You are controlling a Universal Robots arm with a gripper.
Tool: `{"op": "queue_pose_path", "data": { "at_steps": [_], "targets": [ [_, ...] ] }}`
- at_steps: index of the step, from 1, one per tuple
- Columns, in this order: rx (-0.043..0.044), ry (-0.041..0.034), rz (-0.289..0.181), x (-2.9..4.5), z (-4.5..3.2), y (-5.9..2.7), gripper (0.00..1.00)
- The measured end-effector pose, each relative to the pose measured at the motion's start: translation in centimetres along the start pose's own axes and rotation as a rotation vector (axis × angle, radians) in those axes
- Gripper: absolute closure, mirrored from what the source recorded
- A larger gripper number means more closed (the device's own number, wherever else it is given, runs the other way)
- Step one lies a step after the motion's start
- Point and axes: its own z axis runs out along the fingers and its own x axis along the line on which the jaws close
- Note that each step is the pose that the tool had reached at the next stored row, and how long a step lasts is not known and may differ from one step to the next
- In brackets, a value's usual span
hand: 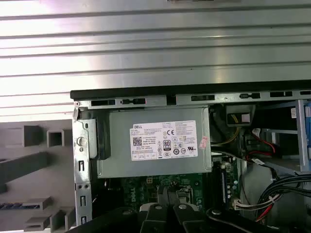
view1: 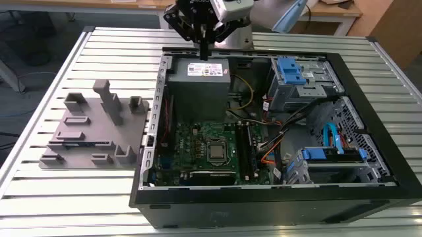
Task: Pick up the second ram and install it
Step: 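Reach for the second ram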
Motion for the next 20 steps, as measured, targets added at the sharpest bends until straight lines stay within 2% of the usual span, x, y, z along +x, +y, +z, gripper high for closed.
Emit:
{"op": "queue_pose_path", "data": {
  "at_steps": [7, 20],
  "targets": [
    [0.0, 0.0, 0.0, 0.25, -0.01, -0.02, 0.9],
    [-0.0001, -0.0012, 0.0, 3.79, -0.1, -0.29, 0.9]
  ]
}}
